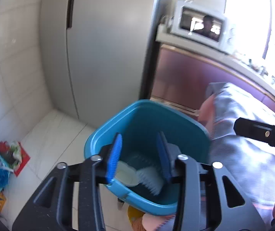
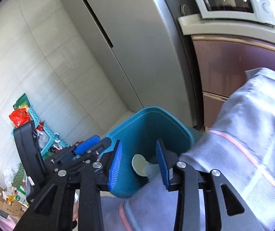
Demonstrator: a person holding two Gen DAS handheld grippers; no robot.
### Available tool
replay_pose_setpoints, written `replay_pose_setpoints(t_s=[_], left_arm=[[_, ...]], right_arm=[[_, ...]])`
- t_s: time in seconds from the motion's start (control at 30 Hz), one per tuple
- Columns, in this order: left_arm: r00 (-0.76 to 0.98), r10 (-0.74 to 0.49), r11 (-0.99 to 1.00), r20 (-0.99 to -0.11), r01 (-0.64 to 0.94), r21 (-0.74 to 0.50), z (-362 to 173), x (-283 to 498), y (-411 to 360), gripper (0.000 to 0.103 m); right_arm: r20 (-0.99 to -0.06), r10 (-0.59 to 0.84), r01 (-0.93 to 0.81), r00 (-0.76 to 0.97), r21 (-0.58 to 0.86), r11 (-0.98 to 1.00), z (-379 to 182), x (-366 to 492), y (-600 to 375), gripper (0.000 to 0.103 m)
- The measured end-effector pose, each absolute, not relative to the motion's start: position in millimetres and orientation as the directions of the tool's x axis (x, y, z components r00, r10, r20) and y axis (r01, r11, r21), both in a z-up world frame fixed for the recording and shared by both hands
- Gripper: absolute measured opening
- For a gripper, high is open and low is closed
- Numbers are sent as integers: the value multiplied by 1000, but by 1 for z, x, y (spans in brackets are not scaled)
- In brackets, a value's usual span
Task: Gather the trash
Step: 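Move both open tools back over the table trash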
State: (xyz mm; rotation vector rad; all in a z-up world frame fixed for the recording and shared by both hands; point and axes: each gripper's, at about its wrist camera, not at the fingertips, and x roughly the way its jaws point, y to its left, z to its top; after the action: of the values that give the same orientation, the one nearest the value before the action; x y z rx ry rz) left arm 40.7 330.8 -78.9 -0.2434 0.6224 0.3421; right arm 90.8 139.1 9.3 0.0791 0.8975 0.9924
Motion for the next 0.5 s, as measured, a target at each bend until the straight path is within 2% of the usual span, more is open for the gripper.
replay_pose_setpoints(t_s=[0.13,0.3,0.5], left_arm=[[822,165,949,-545,-283,-140,-54,31,302,53],[856,-25,981,-516,-78,-177,-39,30,249,57],[812,-246,969,-529,188,-163,-42,38,159,58]], right_arm=[[-590,756,-688,283,425,589,22,81,91,41],[-570,718,-635,400,392,665,31,62,19,45],[-550,599,-494,581,346,797,39,31,-79,46]])
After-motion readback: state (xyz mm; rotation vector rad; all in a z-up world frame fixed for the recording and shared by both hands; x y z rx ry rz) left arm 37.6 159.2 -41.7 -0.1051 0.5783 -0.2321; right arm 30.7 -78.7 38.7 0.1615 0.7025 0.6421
